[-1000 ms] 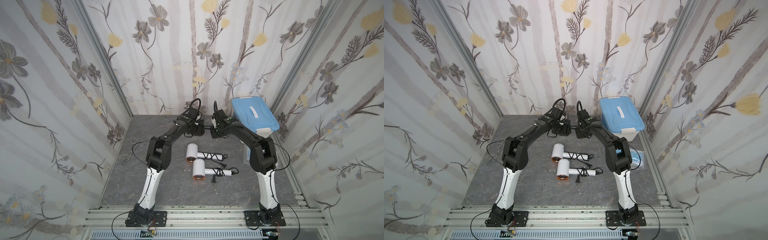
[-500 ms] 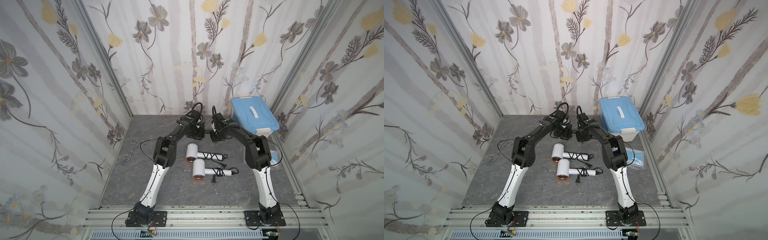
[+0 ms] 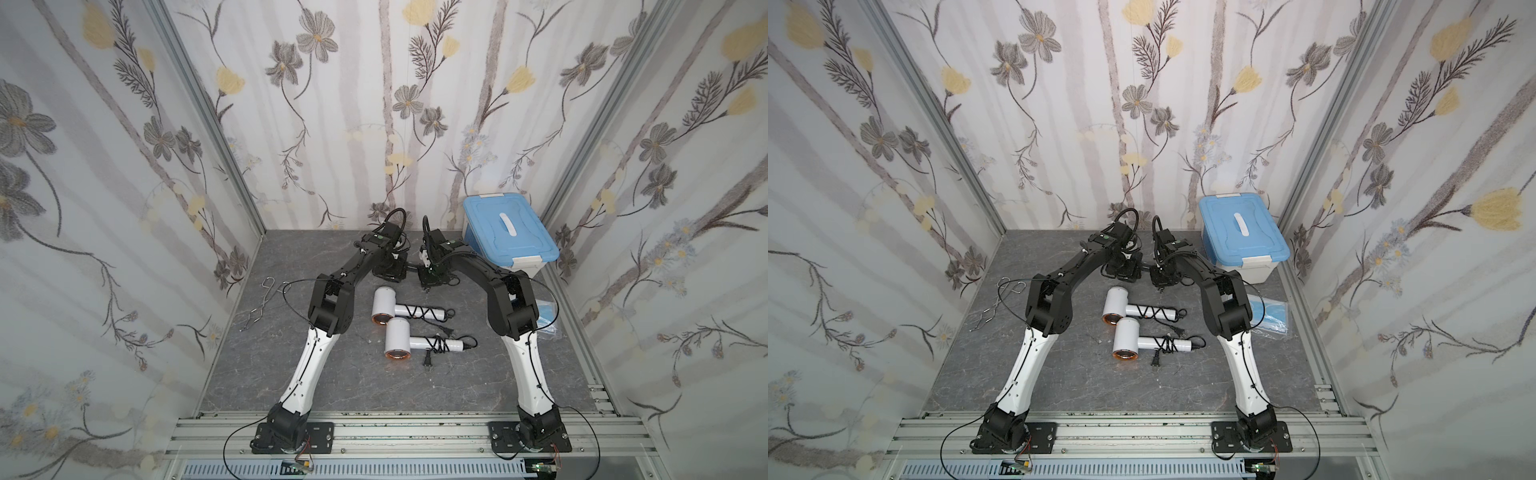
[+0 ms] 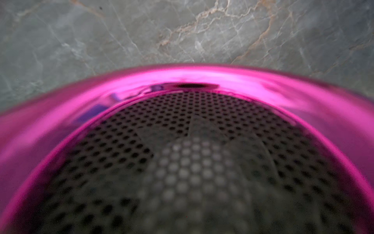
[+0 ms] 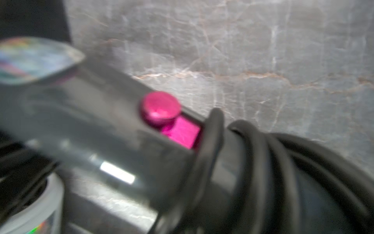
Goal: Wrap the cord around the hair dryer
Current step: Place the hair dryer at the center of the board.
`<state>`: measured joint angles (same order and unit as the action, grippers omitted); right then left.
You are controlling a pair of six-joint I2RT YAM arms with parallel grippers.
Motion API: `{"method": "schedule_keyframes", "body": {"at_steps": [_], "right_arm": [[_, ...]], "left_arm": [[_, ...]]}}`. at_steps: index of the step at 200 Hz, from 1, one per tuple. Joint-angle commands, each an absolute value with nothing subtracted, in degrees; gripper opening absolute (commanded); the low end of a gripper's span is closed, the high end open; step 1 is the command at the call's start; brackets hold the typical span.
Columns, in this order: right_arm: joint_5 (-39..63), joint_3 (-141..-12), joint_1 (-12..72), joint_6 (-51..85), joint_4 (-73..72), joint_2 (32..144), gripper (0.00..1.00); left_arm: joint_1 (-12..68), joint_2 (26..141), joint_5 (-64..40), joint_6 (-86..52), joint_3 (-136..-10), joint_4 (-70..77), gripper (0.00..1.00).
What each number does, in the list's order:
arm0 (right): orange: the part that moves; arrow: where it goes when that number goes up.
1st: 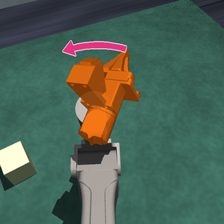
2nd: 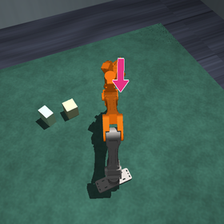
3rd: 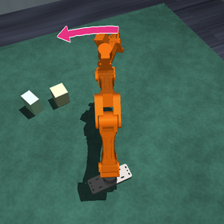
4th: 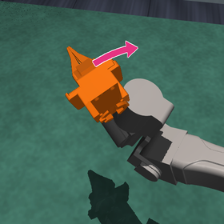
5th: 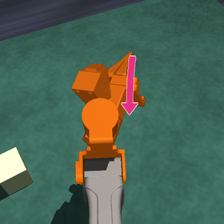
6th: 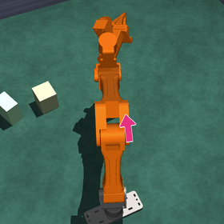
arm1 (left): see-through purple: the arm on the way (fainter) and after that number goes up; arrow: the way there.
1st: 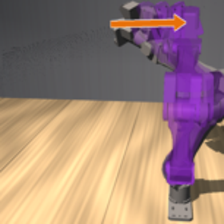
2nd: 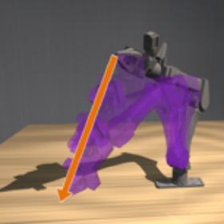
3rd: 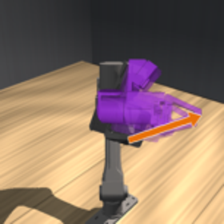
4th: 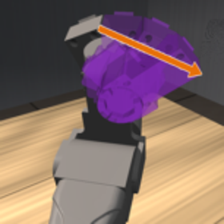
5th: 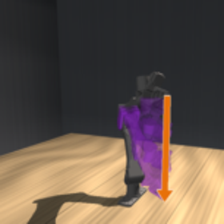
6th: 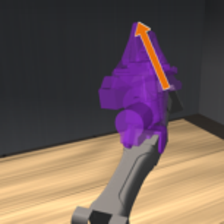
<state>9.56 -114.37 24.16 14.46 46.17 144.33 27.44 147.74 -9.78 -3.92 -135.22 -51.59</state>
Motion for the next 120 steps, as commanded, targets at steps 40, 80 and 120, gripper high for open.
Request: {"method": "schedule_keyframes", "body": {"at_steps": [40, 80, 120], "right_arm": [[12.68, -115.05, 24.34, 13.97, 39.97, 143.61, 0.32], [12.83, -115.06, 24.33, 13.88, 40.25, 144.13, 0.35], [12.56, -115.05, 24.29, 13.63, 40.54, 144.78, 0.37]], "left_arm": [[27.94, 148.46, -8.1, 1.53, -134.39, -54.58, 0.87], [28.12, 148.55, -8.35, 0.71, -134.03, -54.4, 0.95], [28.07, 148.47, -8.48, 0.77, -134.08, -54.58, 1.0]]}}
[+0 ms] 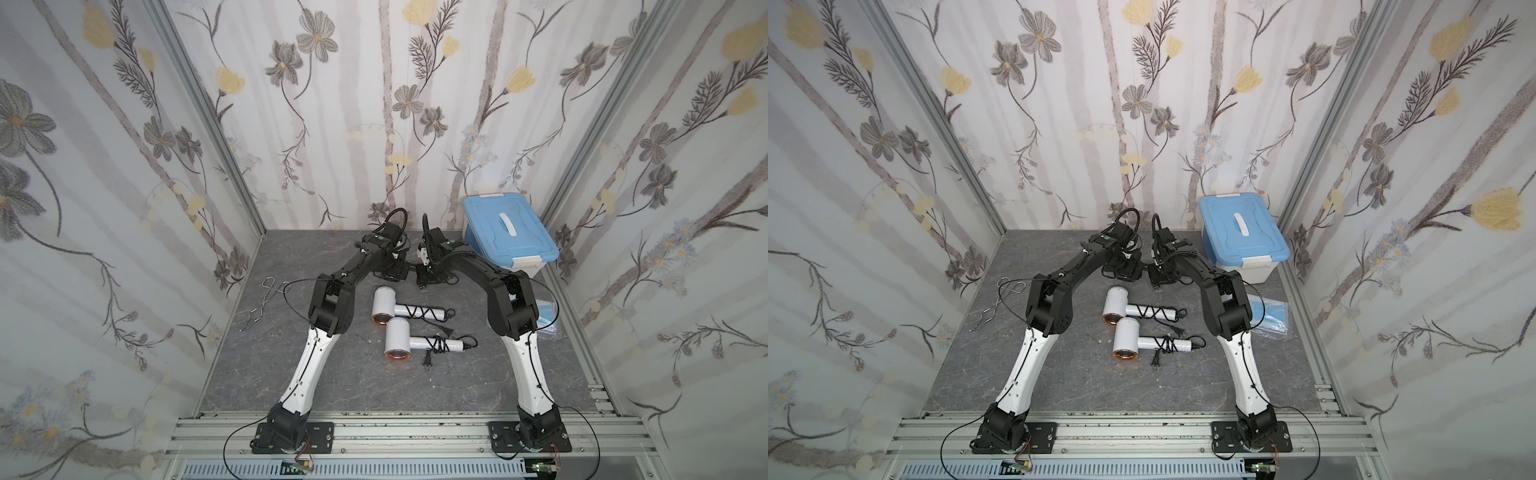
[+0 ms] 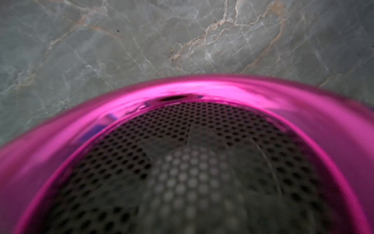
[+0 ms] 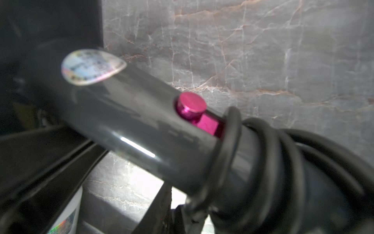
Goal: Wrap the cord around the hair dryer
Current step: Place the hair dryer at the center of the board, then reset both arms
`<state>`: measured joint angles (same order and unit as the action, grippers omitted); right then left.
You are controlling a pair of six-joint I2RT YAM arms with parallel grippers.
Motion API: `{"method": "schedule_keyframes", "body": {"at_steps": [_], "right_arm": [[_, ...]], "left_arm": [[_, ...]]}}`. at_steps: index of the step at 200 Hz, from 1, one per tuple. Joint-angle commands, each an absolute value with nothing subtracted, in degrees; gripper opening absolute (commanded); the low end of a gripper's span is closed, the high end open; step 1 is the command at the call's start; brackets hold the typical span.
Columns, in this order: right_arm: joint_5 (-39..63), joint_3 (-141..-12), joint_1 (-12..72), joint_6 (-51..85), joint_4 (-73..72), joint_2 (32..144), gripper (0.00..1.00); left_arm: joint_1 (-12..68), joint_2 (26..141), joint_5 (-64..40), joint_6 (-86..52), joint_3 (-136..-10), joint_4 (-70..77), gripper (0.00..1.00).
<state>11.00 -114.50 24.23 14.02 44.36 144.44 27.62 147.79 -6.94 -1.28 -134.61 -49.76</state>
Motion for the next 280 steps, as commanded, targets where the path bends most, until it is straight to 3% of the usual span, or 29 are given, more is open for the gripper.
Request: {"method": "schedule_keyframes", "body": {"at_steps": [1, 95, 174, 207, 222, 229, 238, 280], "right_arm": [[12.56, -115.05, 24.32, 13.63, 40.53, 144.85, 0.37], [11.06, -113.64, 24.23, 13.78, 41.14, 142.12, 0.64], [10.9, -102.92, 24.01, 13.55, 38.15, 128.51, 0.7], [9.9, -93.09, 23.63, 10.25, 30.11, 119.01, 0.72], [7.54, -86.49, 23.68, 7.06, 23.55, 113.62, 0.82], [6.09, -83.04, 23.66, 5.78, 20.39, 110.59, 0.95], [3.5, -77.79, 23.72, 4.36, 15.52, 106.55, 0.99], [-2.34, -53.11, 23.59, -1.15, -8.54, 87.76, 1.0]], "left_arm": [[28.1, 148.46, -8.42, 0.82, -134.1, -54.58, 1.0], [28.25, 144.7, -10.65, 1.76, -134.04, -54.54, 1.0], [28.3, 141.47, -8.61, 3.98, -134.12, -54.75, 1.0], [28.3, 139.04, -7.02, 5.51, -134.14, -54.49, 1.0], [28.3, 137.39, -5.69, 6.34, -134.12, -54.65, 1.0], [28.3, 136.48, -4.77, 6.71, -134.04, -54.82, 1.0], [28.29, 135.1, -3.41, 7.26, -133.83, -55.09, 1.0], [27.98, 124.47, 4.64, 8.62, -122.76, -48.95, 1.0]]}}
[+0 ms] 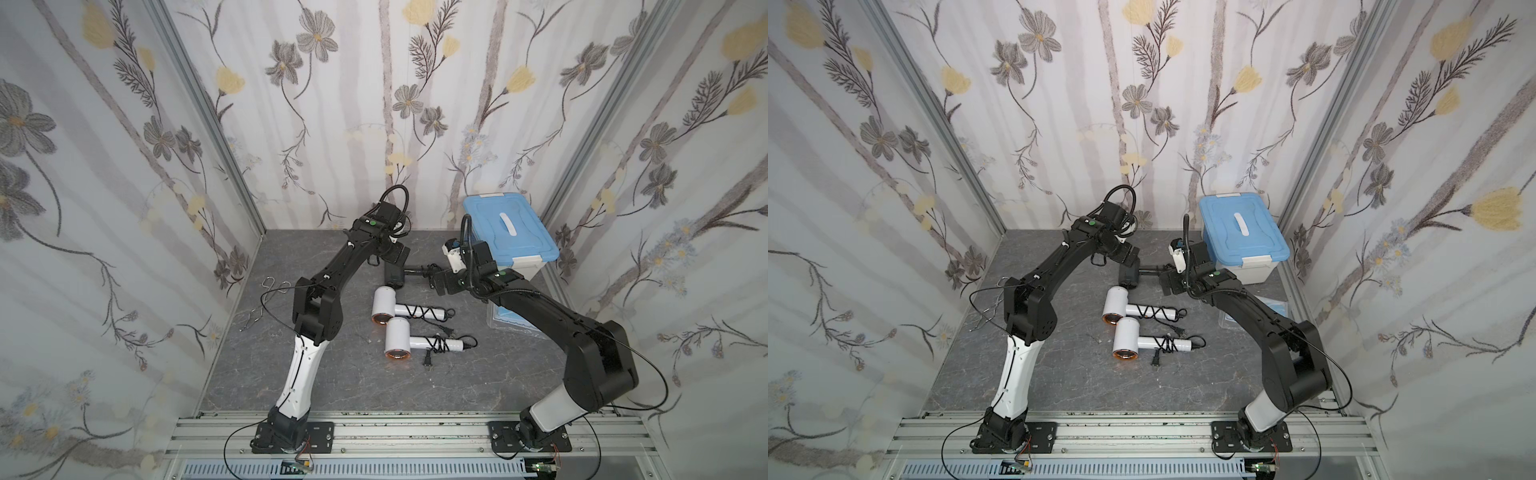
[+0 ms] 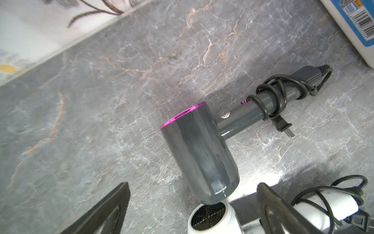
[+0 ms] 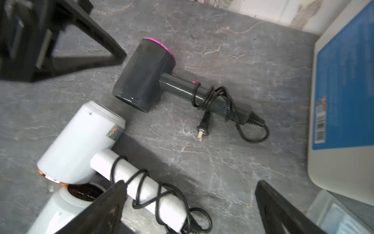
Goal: Wrap the cord around the hair dryer
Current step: Reset both arms
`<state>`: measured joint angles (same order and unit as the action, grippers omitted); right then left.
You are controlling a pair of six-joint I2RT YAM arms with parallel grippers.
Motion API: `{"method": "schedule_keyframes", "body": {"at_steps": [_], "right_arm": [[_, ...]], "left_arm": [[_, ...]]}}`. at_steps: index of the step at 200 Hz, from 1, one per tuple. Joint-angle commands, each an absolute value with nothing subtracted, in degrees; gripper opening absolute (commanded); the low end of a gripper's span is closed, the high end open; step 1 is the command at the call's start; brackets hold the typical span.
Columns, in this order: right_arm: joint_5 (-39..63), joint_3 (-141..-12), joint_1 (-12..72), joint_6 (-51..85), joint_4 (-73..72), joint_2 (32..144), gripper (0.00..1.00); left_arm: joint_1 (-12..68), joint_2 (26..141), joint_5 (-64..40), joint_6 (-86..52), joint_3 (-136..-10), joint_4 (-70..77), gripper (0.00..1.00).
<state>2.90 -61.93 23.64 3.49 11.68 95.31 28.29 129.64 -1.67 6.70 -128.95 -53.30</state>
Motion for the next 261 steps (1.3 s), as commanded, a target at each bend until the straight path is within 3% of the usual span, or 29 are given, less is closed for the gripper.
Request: {"method": "schedule_keyframes", "body": {"at_steps": [1, 60, 83, 120, 171, 261], "right_arm": [[-2.57, -52.66, 23.57, -1.23, -9.06, 87.38, 1.0], [-11.25, -29.19, 21.97, -6.6, -32.21, 75.82, 1.0], [-14.55, -21.71, 20.27, -6.21, -43.5, 70.16, 1.0], [-11.82, -13.31, 11.64, -3.79, -55.62, 68.7, 1.0], [-7.28, -9.1, 3.07, -0.44, -68.55, 75.05, 1.0], [-3.25, -10.42, 1.77, -0.37, -73.37, 84.1, 1.0]], "left_arm": [[27.96, 124.2, 4.82, 8.49, -122.24, -48.51, 1.0], [27.11, 95.73, 16.61, 6.78, -70.89, -7.32, 1.0], [25.18, 88.65, 21.92, 5.18, -56.96, 3.78, 1.0], [22.95, 79.61, 26.23, 3.34, -39.01, 19.92, 1.0], [17.01, 76.99, 22.36, 4.88, -28.43, 35.59, 1.0], [9.79, 72.33, 13.09, 2.68, -23.49, 37.97, 1.0]]}}
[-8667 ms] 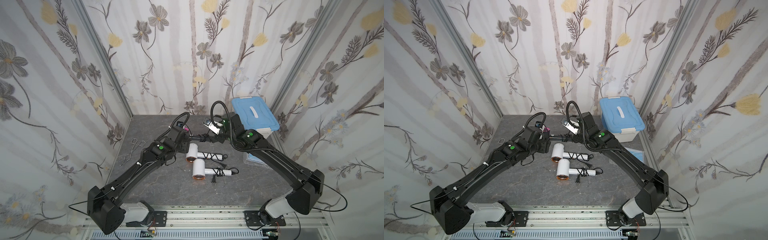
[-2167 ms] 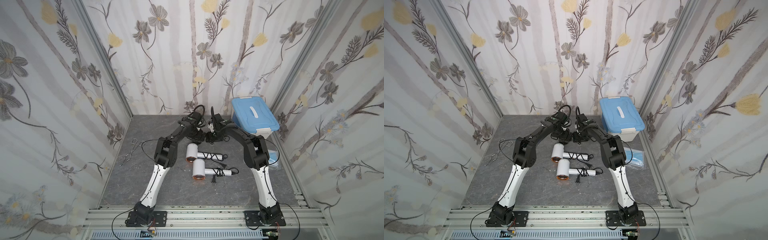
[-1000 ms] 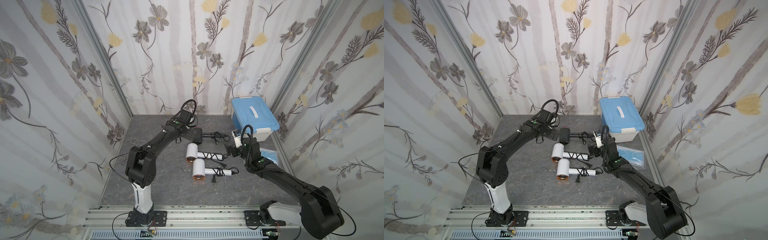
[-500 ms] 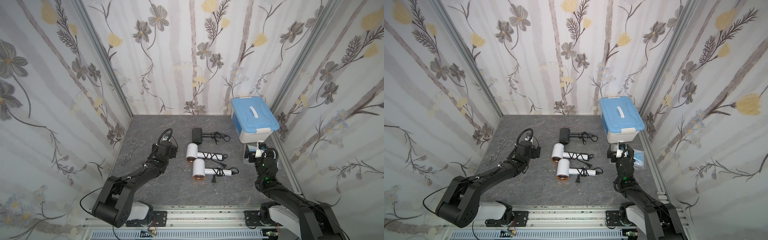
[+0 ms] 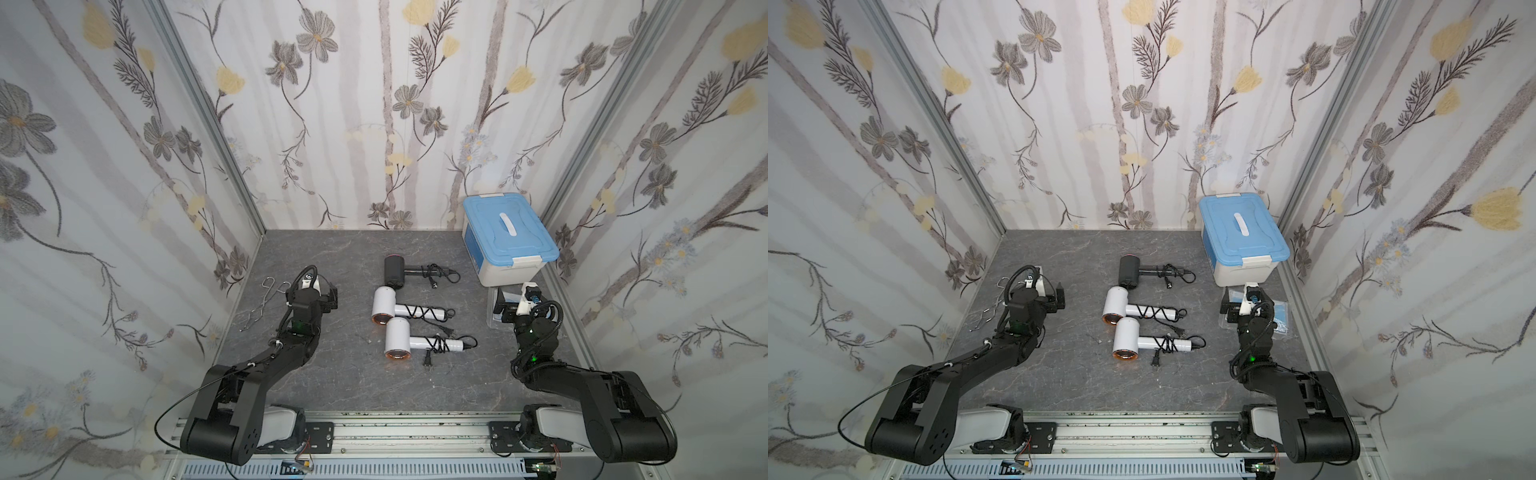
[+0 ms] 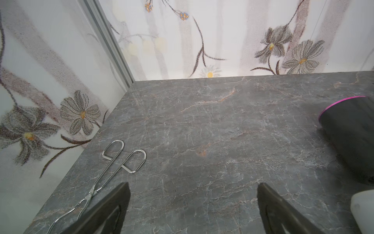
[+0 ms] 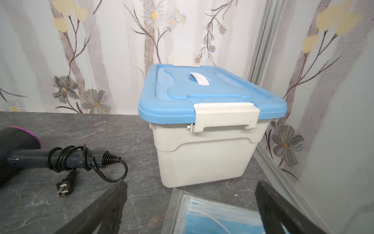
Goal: Wrap the cord around the hair dryer
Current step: Reset both arms
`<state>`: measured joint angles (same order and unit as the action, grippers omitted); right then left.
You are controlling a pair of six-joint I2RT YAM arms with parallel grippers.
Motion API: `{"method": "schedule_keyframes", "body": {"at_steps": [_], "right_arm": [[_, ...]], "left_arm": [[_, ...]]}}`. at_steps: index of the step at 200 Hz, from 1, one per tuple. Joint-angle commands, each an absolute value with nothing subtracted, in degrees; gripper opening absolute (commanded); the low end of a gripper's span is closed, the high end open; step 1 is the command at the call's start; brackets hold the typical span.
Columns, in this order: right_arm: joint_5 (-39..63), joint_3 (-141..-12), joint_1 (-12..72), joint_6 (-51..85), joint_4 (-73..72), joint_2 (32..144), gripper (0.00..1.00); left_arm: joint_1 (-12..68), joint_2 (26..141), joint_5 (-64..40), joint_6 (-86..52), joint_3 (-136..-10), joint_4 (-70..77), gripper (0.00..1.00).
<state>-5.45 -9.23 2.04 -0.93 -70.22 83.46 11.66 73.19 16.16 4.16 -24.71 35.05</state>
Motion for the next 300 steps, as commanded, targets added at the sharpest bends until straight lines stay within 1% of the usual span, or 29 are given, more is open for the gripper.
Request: {"method": "schedule_keyframes", "body": {"at_steps": [1, 23, 39, 58, 96, 102, 110, 120, 127, 135, 144, 153, 161, 170, 178, 300], "right_arm": [[-3.25, -10.35, 1.76, -0.45, -73.6, 84.28, 1.0], [-3.4, -10.58, 1.73, -0.36, -73.2, 84.28, 1.0], [-3.34, -10.81, 1.58, -0.16, -72.71, 84.28, 1.0], [-3.34, -10.86, 1.59, -0.16, -72.5, 84.2, 1.0], [-3.2, -10.94, 1.51, -0.18, -72.34, 84.27, 1.0], [-3.19, -10.94, 1.5, -0.18, -72.3, 84.28, 1.0], [-3.04, -11.18, 1.42, -0.05, -72.05, 84.28, 1.0], [-2.59, -11.36, 1.25, 0.0, -71.76, 84.35, 1.0], [-2.11, -11.55, 1.06, 0.0, -71.4, 84.37, 1.0], [-1.73, -11.73, 0.8, 0.1, -71.03, 84.37, 1.0], [-1.3, -12.02, 0.5, 0.32, -70.64, 84.55, 1.0], [-0.72, -12.3, 0.09, 0.55, -70.18, 84.55, 1.0], [-0.23, -12.5, -0.08, 0.75, -69.88, 84.64, 1.0], [0.0, -12.53, -0.35, 0.88, -69.76, 84.63, 1.0], [0.05, -12.6, -0.35, 0.97, -69.73, 84.64, 1.0], [0.52, -12.66, -0.7, 1.09, -69.41, 84.64, 1.0]], "left_arm": [[9.73, 72.38, 13.01, 2.66, -23.44, 37.97, 1.0], [8.64, 70.99, 12.1, 3.82, -22.62, 37.02, 1.0], [7.1, 71.87, 11.26, 3.17, -20.01, 40.93, 1.0], [4.63, 76.67, 9.36, 0.91, -19.27, 45.92, 1.0], [3.34, 88.4, 10.09, 0.13, -20.18, 54.6, 1.0], [3.49, 90.83, 11.28, 0.87, -20.71, 57.69, 1.0], [3.34, 88.77, 10.94, -0.46, -21.89, 51.18, 1.0], [2.99, 90.36, 10.63, 0.03, -21.53, 55.09, 1.0], [2.8, 89.0, 9.84, -0.66, -22.31, 50.85, 1.0], [2.04, 90.02, 8.64, -0.66, -22.2, 53.21, 1.0], [1.61, 89.06, 7.94, -1.34, -22.79, 50.16, 1.0], [1.49, 89.86, 8.08, -1.03, -22.33, 52.6, 1.0], [1.49, 89.18, 7.92, -1.31, -22.66, 50.65, 1.0], [1.58, 89.72, 8.41, -1.02, -22.22, 52.66, 1.0], [1.56, 89.29, 8.06, -1.22, -22.56, 51.05, 1.0], [1.58, 89.54, 8.19, -1.14, -22.41, 51.77, 1.0]]}}
